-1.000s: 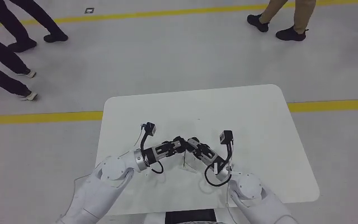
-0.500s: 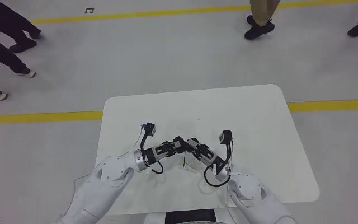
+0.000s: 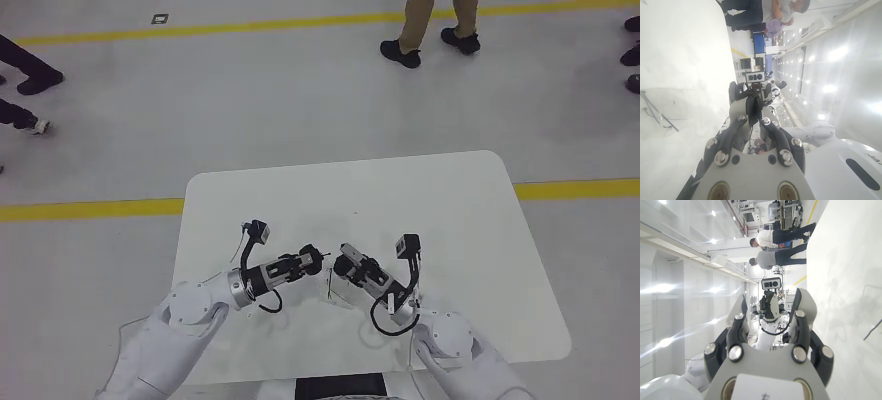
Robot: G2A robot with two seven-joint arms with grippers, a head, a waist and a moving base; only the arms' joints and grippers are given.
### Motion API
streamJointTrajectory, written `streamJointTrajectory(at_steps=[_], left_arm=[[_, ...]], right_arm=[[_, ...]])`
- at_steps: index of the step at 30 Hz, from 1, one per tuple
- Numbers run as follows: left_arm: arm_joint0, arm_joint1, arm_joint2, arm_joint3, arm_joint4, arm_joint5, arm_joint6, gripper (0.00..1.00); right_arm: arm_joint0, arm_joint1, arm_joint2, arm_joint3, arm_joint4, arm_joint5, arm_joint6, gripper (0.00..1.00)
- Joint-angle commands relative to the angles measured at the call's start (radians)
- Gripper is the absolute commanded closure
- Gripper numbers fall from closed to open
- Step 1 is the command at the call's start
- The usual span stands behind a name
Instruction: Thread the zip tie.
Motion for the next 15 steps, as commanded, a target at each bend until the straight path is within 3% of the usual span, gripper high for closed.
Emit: streamJointTrajectory(at_steps=[1, 4, 15], left_arm=[[0.006, 0.005, -0.015, 0.006, -0.017, -0.007, -0.038, 1.00], [0.005, 0.013, -0.037, 0.020, -0.054, -0.011, -0.135, 1.00], [0.002, 0.014, -0.039, 0.029, -0.053, 0.000, -0.129, 1.00]], right_arm=[[0.003, 0.005, 0.007, 0.005, 0.011, 0.012, 0.064, 0.00], [0.006, 0.008, 0.013, 0.007, 0.012, 0.028, 0.101, 0.00], [0.008, 0.008, 0.009, 0.008, 0.014, 0.033, 0.110, 0.00]])
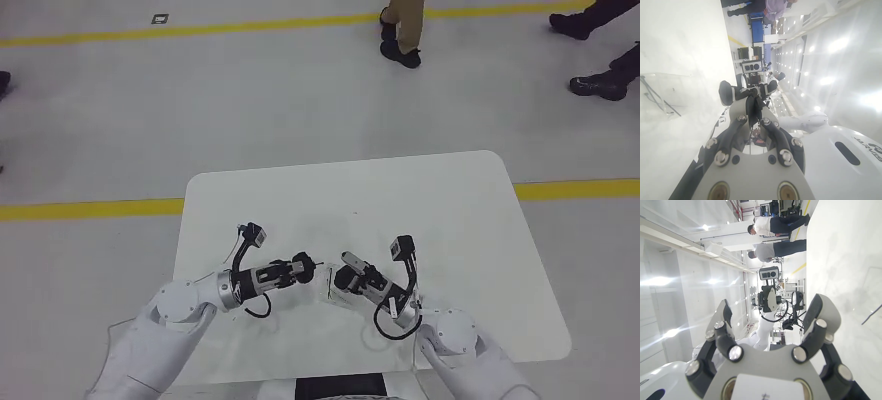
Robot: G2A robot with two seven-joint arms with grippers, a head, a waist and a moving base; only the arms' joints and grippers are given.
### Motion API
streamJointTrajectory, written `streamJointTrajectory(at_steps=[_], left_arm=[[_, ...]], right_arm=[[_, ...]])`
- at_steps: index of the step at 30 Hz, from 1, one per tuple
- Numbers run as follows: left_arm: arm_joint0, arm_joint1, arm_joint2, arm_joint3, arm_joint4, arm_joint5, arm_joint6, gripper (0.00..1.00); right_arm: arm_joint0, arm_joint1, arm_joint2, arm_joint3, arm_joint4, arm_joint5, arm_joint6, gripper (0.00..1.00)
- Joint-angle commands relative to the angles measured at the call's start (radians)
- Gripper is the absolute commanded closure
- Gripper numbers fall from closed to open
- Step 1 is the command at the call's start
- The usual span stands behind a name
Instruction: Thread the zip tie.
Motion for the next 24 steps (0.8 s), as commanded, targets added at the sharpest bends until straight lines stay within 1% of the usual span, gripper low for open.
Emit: streamJointTrajectory(at_steps=[1, 3, 4, 8, 11, 14, 15, 17, 22, 23, 24], left_arm=[[-0.004, 0.001, -0.003, 0.019, -0.013, 0.013, -0.006, 1.00], [-0.009, 0.005, -0.015, 0.044, -0.053, 0.006, -0.058, 1.00], [-0.009, 0.008, -0.025, 0.061, -0.081, 0.002, -0.102, 1.00], [-0.014, 0.019, -0.053, 0.113, -0.142, -0.004, -0.257, 1.00], [-0.017, 0.025, -0.064, 0.138, -0.153, -0.004, -0.323, 1.00], [-0.020, 0.026, -0.068, 0.158, -0.180, -0.004, -0.363, 1.00], [-0.024, 0.027, -0.068, 0.166, -0.180, -0.004, -0.383, 1.00], [-0.030, 0.028, -0.073, 0.165, -0.159, -0.004, -0.376, 1.00], [-0.030, 0.028, -0.073, 0.165, -0.159, -0.004, -0.376, 1.00], [-0.030, 0.028, -0.073, 0.165, -0.159, -0.004, -0.376, 1.00], [-0.030, 0.028, -0.073, 0.165, -0.159, -0.004, -0.376, 1.00]], right_arm=[[0.004, 0.001, -0.007, 0.002, 0.027, -0.007, 0.057, 0.00], [0.010, 0.006, 0.000, 0.022, 0.083, -0.017, 0.145, 0.00], [0.014, 0.009, 0.006, 0.033, 0.107, -0.025, 0.194, 0.00], [0.040, 0.018, 0.016, 0.067, 0.163, -0.015, 0.348, 0.00], [0.068, 0.022, 0.017, 0.087, 0.177, 0.005, 0.427, 0.00], [0.103, 0.024, -0.004, 0.103, 0.186, 0.041, 0.517, 0.00], [0.116, 0.025, -0.007, 0.113, 0.176, 0.052, 0.522, 0.00], [0.116, 0.025, -0.007, 0.113, 0.176, 0.052, 0.522, 0.00], [0.116, 0.025, -0.007, 0.113, 0.176, 0.052, 0.522, 0.00], [0.116, 0.024, -0.010, 0.113, 0.177, 0.055, 0.520, 0.00], [0.119, 0.023, -0.022, 0.117, 0.178, 0.071, 0.522, 0.00]])
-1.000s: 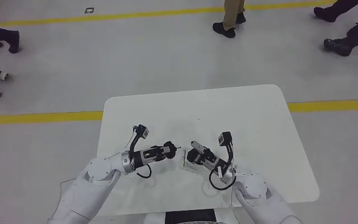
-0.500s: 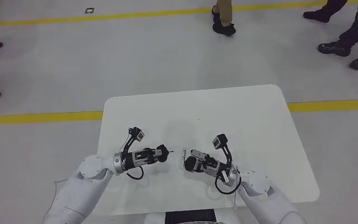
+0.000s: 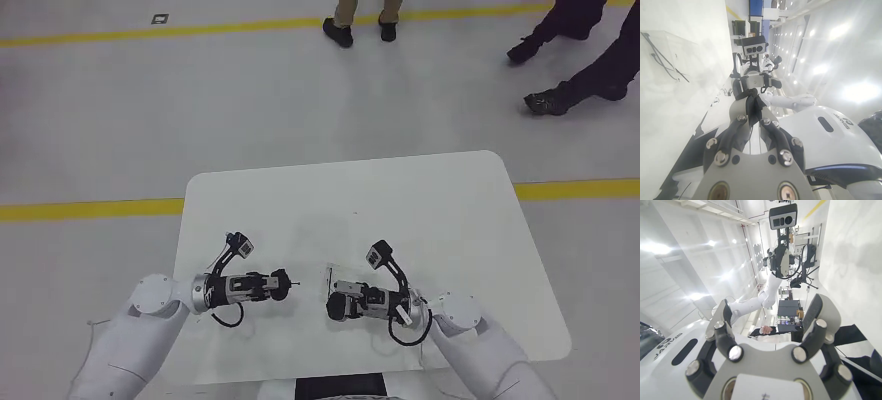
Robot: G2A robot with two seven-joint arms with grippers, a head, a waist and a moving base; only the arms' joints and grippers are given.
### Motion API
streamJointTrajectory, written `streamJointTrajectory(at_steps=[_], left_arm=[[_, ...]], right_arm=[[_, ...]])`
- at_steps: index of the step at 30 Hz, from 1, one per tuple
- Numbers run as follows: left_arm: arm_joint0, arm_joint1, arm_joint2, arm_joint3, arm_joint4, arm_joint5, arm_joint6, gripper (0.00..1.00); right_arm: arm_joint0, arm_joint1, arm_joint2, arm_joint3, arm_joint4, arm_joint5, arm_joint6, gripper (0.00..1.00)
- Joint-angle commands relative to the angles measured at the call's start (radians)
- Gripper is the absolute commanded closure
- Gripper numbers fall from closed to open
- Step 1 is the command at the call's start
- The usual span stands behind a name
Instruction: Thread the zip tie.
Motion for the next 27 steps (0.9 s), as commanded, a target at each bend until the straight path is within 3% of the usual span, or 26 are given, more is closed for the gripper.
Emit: streamJointTrajectory(at_steps=[1, 8, 18, 27], left_arm=[[0.000, 0.000, 0.000, 0.000, 0.000, 0.000, 0.000, 1.00], [0.000, 0.000, 0.000, 0.000, 0.000, 0.000, 0.000, 1.00], [0.000, 0.000, 0.000, 0.000, 0.000, 0.000, 0.000, 1.00], [0.000, 0.000, 0.000, 0.000, 0.000, 0.000, 0.000, 1.00]], right_arm=[[0.014, -0.002, -0.021, 0.009, -0.008, 0.020, -0.002, 0.00], [0.085, -0.014, -0.095, 0.027, 0.000, 0.004, 0.043, 0.00], [0.093, -0.016, -0.103, 0.026, -0.003, 0.008, 0.015, 0.00], [0.170, -0.027, -0.129, 0.070, 0.002, 0.023, -0.042, 0.00]])
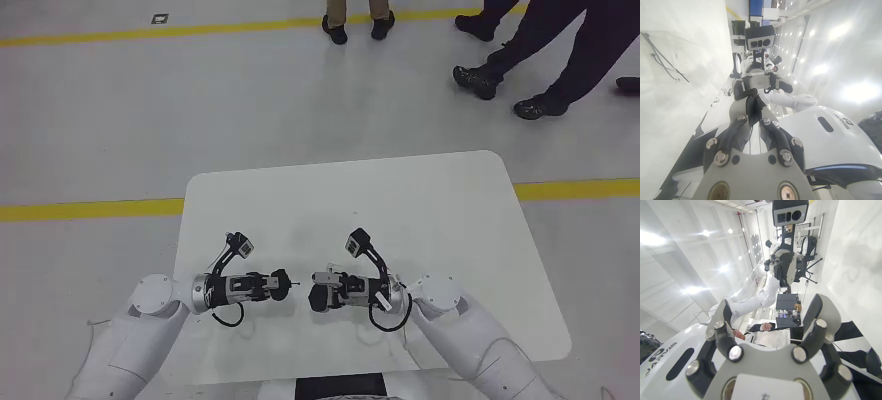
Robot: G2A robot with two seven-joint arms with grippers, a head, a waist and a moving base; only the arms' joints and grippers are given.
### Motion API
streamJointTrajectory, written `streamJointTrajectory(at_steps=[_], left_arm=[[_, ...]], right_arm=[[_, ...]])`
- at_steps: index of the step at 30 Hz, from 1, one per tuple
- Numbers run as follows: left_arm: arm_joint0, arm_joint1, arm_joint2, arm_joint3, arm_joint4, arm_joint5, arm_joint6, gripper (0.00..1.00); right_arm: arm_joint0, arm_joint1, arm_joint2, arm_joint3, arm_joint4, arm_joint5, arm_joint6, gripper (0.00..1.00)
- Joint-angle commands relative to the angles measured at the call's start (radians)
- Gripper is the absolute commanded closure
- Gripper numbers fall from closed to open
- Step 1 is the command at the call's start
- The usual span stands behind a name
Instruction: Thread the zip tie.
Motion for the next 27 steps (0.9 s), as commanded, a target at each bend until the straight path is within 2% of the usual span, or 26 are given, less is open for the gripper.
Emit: streamJointTrajectory(at_steps=[1, 8, 13, 14, 16, 18, 20, 22, 27], left_arm=[[0.000, 0.000, 0.000, 0.000, 0.000, 0.000, 0.000, 1.00], [0.000, 0.000, 0.000, 0.000, 0.000, 0.000, 0.000, 1.00], [0.000, 0.000, 0.000, 0.000, 0.000, 0.000, 0.000, 1.00], [0.000, 0.000, 0.000, 0.000, 0.000, 0.000, 0.000, 1.00], [0.000, 0.000, 0.000, 0.000, 0.000, 0.000, 0.000, 1.00], [0.000, 0.000, 0.000, 0.000, 0.000, 0.000, 0.000, 1.00], [0.000, 0.000, 0.000, 0.000, 0.000, 0.000, 0.000, 1.00], [0.000, 0.000, 0.000, 0.000, 0.000, 0.000, 0.000, 1.00], [0.000, 0.000, 0.000, 0.000, 0.000, 0.000, 0.000, 1.00]], right_arm=[[0.002, 0.000, -0.001, 0.002, -0.002, -0.002, -0.001, 0.00], [0.000, -0.002, -0.011, -0.004, -0.015, 0.000, -0.022, 0.00], [0.032, -0.008, -0.037, 0.025, -0.022, 0.018, -0.028, 0.00], [0.037, -0.009, -0.042, 0.032, -0.020, 0.016, -0.029, 0.45], [0.050, -0.012, -0.051, 0.047, -0.015, 0.012, -0.027, 0.58], [0.058, -0.015, -0.057, 0.059, -0.009, 0.005, -0.025, 0.76], [0.065, -0.017, -0.063, 0.071, -0.001, -0.003, -0.020, 0.77], [0.071, -0.019, -0.068, 0.083, 0.006, -0.012, -0.016, 0.83], [0.077, -0.022, -0.075, 0.105, 0.014, -0.030, -0.019, 0.85]])
